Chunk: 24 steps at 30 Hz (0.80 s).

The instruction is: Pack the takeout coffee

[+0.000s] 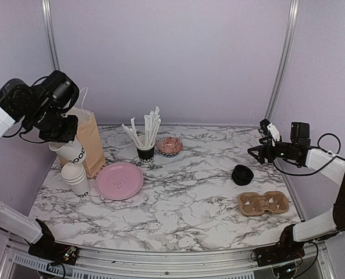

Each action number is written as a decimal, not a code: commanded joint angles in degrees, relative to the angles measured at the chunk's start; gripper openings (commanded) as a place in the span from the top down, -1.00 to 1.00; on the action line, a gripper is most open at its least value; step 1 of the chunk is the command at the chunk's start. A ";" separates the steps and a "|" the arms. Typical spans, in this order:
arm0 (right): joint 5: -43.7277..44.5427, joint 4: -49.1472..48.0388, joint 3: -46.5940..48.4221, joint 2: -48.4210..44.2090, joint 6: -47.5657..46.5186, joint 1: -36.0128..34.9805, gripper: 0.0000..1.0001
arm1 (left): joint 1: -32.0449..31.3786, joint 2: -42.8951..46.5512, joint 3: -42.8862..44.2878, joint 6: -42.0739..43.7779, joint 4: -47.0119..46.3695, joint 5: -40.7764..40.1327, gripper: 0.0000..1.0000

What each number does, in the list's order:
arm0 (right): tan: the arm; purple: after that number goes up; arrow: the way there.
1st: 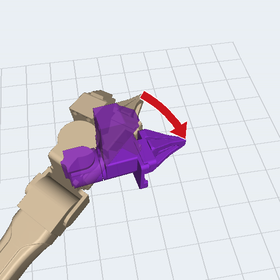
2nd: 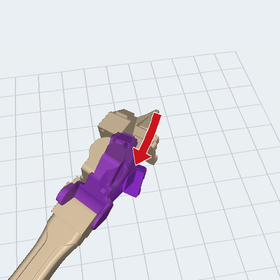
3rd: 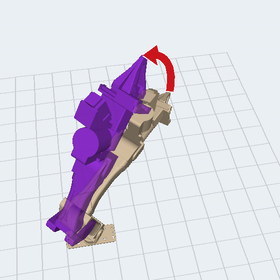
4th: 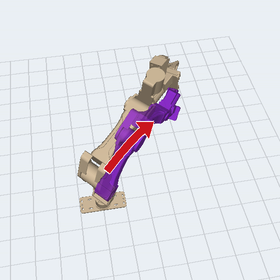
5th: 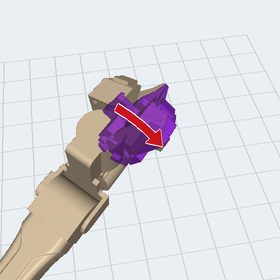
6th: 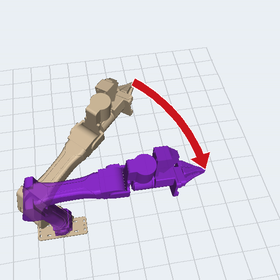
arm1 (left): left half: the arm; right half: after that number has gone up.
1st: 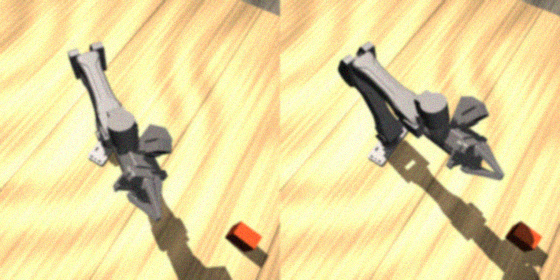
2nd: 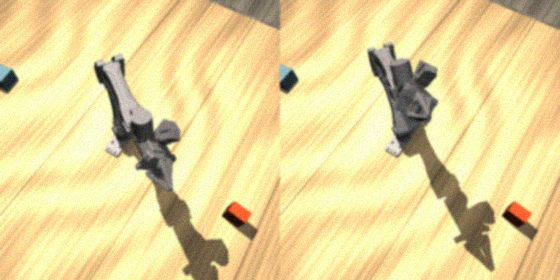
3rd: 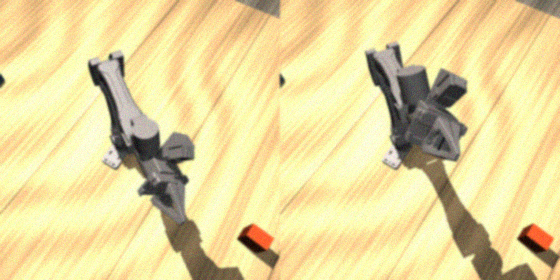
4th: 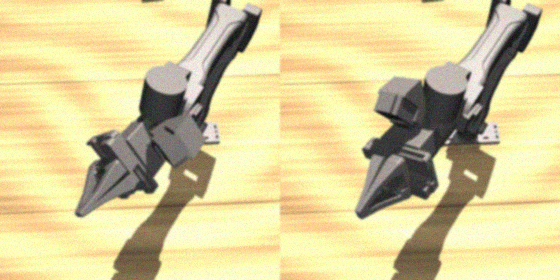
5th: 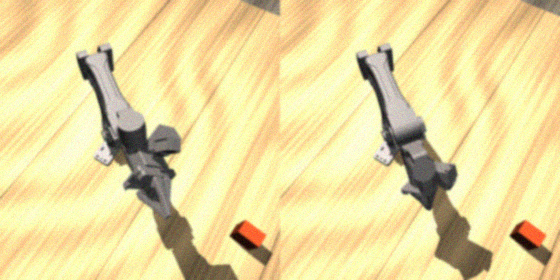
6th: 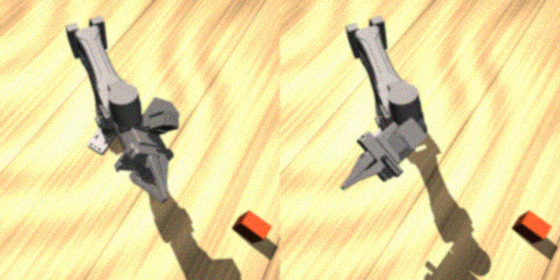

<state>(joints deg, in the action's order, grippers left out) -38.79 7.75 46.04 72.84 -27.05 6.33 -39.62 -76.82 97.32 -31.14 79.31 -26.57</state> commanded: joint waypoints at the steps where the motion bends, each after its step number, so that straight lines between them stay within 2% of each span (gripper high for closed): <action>1: -1.85 -0.24 1.85 -1.06 -0.23 -0.43 -0.79 | -3.08 1.69 3.44 -0.28 2.17 5.01 1.00; 3: -1.74 0.16 2.21 -0.49 -0.32 -0.43 -0.79 | -6.28 0.25 2.56 1.38 -0.04 7.32 1.00; 6: -1.48 0.68 2.68 0.35 -0.31 -0.51 -0.79 | -14.66 -4.94 1.99 5.17 -3.36 7.65 1.00; 15: -1.09 1.04 2.39 1.04 -1.48 -0.43 -0.80 | -30.93 -25.34 5.44 21.27 -14.49 8.90 1.00; 24: -1.17 2.03 2.91 2.80 -2.13 -0.44 -0.77 | -33.95 -39.49 12.26 26.10 -22.47 9.57 1.00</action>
<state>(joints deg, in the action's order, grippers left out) -39.53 8.34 46.33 75.11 -28.56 6.26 -73.84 -113.75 107.44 -8.64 62.13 -17.17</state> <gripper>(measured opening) 0.886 0.016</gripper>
